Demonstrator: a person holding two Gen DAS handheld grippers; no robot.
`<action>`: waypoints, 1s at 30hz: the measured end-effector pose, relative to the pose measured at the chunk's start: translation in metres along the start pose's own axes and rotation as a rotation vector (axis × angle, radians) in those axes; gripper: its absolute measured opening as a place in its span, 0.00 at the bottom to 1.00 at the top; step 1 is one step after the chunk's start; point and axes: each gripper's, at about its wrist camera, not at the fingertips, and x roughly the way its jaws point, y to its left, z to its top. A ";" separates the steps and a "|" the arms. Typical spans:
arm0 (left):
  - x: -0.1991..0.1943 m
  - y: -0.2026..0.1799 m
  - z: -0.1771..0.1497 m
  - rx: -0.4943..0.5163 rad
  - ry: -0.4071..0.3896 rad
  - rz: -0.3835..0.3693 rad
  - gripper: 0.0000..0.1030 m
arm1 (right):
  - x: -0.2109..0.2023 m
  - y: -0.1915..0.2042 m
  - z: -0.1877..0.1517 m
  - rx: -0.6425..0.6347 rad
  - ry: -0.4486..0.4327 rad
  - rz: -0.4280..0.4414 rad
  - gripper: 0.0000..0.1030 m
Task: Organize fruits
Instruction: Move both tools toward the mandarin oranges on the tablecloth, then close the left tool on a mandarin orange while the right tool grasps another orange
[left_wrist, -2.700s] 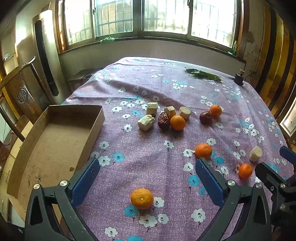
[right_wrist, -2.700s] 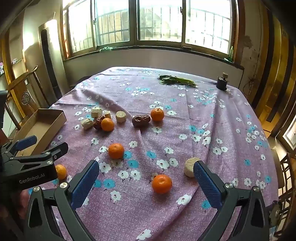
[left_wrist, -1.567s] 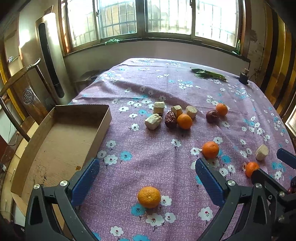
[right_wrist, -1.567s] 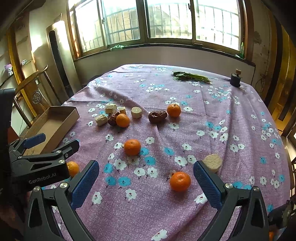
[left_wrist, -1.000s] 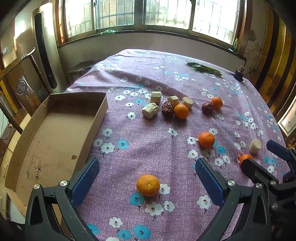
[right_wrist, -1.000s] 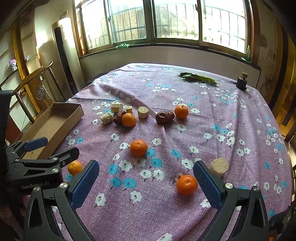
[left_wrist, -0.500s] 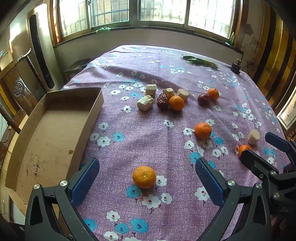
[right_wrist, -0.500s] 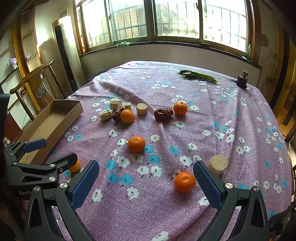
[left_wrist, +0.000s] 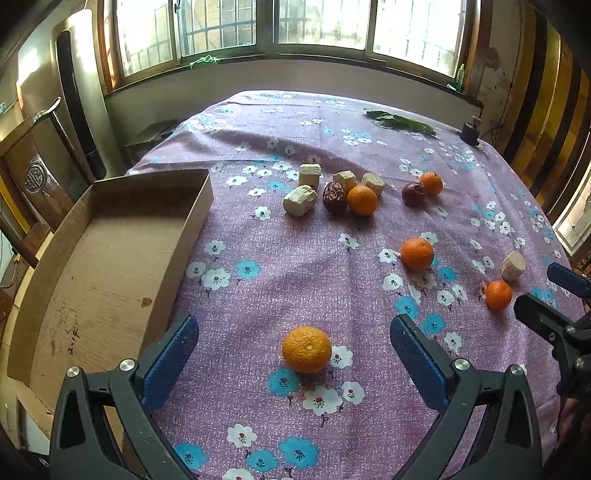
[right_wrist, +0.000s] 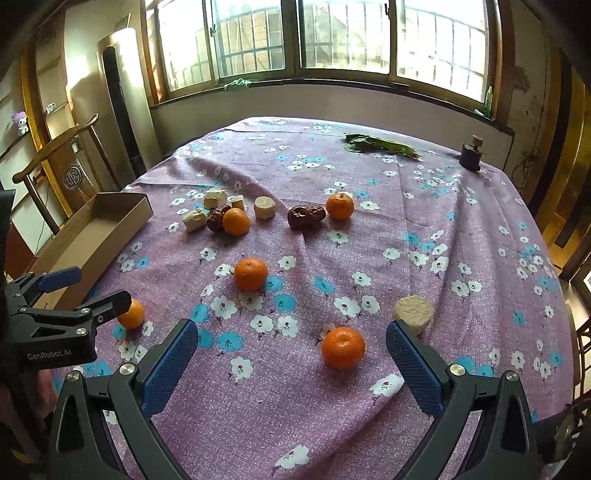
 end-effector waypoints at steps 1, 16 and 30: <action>0.002 0.002 -0.001 -0.002 0.009 -0.007 1.00 | 0.000 -0.003 -0.001 0.010 0.000 0.002 1.00; 0.014 0.015 -0.014 0.079 0.084 -0.093 1.00 | 0.006 -0.007 -0.009 -0.014 0.018 0.044 0.97; 0.040 0.007 -0.013 0.110 0.119 -0.089 0.38 | 0.042 0.011 0.011 -0.047 0.055 0.100 0.79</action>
